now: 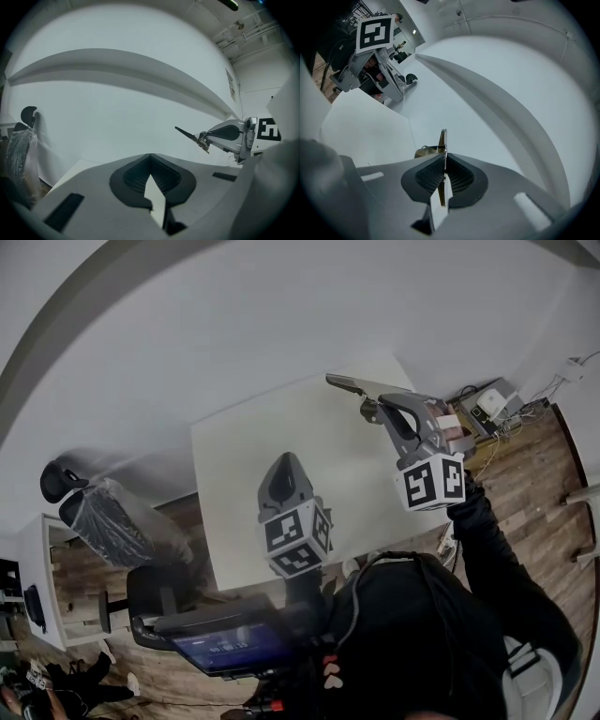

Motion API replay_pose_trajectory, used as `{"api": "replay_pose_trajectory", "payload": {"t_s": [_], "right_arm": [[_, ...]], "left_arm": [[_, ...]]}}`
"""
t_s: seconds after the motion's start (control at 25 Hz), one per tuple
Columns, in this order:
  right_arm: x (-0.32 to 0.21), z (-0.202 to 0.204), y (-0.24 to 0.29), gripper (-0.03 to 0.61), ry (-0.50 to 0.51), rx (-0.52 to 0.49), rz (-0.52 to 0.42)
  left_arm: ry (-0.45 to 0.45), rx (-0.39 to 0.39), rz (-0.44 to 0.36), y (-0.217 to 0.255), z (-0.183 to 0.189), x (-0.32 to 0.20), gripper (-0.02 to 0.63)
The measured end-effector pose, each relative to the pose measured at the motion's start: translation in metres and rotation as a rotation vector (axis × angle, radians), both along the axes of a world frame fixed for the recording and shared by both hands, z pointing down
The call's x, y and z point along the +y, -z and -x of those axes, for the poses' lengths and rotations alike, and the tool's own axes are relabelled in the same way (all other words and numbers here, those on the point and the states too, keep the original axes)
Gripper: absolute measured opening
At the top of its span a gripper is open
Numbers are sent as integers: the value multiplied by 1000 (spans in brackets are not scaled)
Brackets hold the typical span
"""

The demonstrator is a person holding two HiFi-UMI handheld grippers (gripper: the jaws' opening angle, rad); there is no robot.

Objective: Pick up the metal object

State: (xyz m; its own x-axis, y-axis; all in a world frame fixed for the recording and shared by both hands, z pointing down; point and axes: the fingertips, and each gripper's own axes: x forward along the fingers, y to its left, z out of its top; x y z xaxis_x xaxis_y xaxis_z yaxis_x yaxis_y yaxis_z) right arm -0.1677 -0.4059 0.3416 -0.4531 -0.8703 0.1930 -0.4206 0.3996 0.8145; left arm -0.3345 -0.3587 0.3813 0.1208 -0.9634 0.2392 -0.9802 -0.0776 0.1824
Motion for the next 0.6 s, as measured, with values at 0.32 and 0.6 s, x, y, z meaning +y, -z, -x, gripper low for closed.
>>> {"api": "replay_pose_trajectory", "payload": {"t_s": [0.32, 0.6], "right_arm": [[4, 3, 11, 11, -8, -39, -18], [7, 3, 23, 11, -20, -90, -37]], "left_arm": [[2, -3, -14, 7, 3, 0, -11], [0, -4, -30, 14, 2, -3, -10]]}}
